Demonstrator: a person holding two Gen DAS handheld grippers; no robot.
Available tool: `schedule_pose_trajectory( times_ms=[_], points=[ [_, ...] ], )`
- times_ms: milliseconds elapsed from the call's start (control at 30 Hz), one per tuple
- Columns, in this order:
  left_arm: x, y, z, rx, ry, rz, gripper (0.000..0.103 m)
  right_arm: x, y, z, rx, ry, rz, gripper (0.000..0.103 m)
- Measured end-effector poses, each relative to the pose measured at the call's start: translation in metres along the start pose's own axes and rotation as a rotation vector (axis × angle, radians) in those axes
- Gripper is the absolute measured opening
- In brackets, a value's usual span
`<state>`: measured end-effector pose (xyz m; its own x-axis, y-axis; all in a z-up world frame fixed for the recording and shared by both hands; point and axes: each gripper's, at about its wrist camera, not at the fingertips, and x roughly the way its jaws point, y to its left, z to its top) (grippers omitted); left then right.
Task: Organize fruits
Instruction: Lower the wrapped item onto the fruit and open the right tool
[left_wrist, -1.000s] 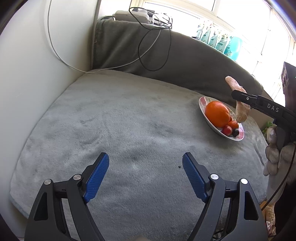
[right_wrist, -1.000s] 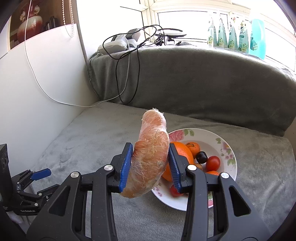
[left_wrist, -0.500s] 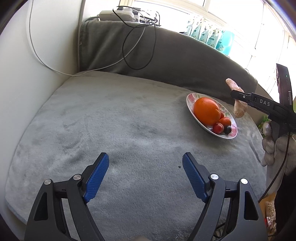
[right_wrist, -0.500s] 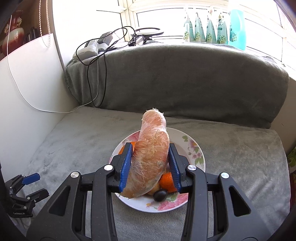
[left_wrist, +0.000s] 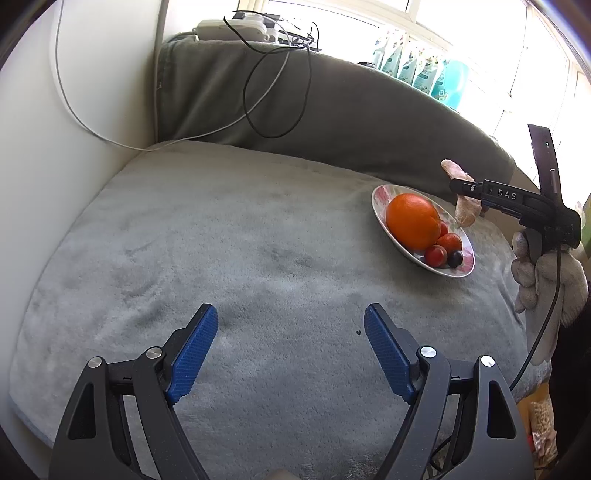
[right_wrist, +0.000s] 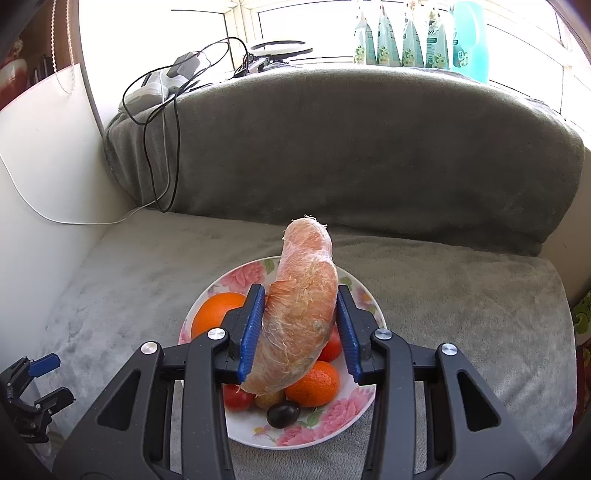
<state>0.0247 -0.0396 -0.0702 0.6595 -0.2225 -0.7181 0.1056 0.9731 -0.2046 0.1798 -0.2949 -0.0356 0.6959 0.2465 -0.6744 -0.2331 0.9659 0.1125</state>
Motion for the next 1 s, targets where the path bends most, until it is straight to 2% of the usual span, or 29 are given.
schedule_pose_trajectory(
  times_ms=[467,1000],
  points=[
    [0.002,-0.003,0.001,0.007,0.004,-0.006,0.082,0.02,-0.002,-0.002,0.0,0.053,0.004,0.04],
    [0.001,-0.002,0.002,0.012,0.006,-0.013,0.082,0.029,0.003,-0.002,-0.02,0.076,0.008,0.041]
  ],
)
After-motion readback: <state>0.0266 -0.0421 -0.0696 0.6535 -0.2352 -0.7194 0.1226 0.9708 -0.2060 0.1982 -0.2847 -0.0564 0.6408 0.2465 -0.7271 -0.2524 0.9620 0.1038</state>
